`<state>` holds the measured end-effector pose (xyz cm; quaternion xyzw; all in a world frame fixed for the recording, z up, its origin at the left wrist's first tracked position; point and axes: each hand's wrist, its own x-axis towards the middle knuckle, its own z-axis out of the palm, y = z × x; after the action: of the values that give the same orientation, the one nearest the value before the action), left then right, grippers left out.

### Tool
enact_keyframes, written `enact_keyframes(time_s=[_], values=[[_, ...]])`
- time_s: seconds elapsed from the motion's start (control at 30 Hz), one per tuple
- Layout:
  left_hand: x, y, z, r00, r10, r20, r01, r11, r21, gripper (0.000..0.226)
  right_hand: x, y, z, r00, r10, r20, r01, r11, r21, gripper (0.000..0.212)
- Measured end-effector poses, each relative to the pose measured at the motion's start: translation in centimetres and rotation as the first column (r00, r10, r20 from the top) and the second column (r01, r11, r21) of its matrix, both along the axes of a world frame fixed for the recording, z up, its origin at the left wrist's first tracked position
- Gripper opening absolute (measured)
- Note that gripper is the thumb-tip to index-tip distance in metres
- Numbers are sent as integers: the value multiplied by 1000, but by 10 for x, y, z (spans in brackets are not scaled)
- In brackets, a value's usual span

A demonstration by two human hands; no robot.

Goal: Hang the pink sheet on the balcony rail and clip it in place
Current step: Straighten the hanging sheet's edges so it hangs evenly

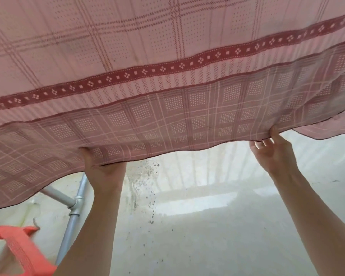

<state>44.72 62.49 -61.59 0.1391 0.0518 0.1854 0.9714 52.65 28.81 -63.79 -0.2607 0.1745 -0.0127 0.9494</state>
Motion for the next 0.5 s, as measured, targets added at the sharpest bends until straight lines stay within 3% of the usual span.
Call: enact_keyframes(time_s=[0.13,0.27,0.33,0.43,0.5], values=[[-4,5,-4,997,83,-4,-84,996,-34,33,0,8,-3,1000,-10,-10,10,1000,16,19],[-10,2,-17,999,37,-30,-41,989,-145,23,0,13,5,1000,-25,9,25,1000,8,54],[-14,-3,-21,999,-13,-35,6,982,-187,23,-1,13,8,1000,-31,-2,31,1000,-3,57],[-15,-12,-20,968,2,-252,-45,985,-167,13,-3,11,7,999,-29,-27,29,1000,8,41],[-10,-13,-17,937,44,-345,-97,986,-138,21,-3,9,7,1000,-19,-16,20,1000,20,49]])
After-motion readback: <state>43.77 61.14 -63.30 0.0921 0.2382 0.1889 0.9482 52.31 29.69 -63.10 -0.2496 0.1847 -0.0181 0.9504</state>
